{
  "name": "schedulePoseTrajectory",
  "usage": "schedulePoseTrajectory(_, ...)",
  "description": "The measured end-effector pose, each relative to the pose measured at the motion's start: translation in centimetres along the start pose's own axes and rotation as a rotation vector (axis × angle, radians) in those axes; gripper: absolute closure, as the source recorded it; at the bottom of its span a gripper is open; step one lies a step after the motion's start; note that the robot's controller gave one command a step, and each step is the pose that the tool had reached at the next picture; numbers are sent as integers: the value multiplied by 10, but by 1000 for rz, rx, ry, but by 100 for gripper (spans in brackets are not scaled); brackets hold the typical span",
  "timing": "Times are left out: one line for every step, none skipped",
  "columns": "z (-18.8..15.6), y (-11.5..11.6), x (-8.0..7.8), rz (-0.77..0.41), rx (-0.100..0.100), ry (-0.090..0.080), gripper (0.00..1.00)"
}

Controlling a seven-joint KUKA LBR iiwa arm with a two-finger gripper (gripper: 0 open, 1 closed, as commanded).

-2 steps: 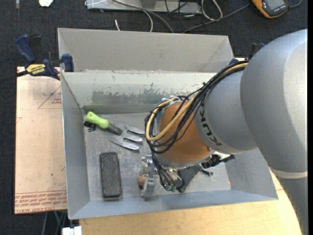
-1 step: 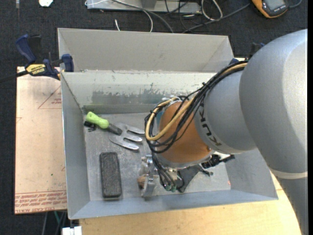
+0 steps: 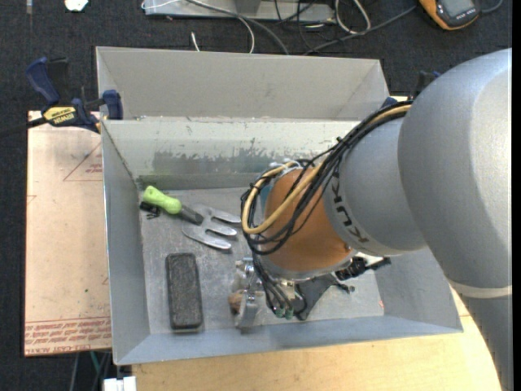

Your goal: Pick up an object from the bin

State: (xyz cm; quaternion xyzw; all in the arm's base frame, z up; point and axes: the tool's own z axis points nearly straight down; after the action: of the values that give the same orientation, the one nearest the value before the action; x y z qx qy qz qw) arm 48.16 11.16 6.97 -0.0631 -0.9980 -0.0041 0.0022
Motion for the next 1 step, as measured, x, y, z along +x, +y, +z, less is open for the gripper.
schedulePoseTrajectory(-75, -2, -4, -39, 1, 3, 100)
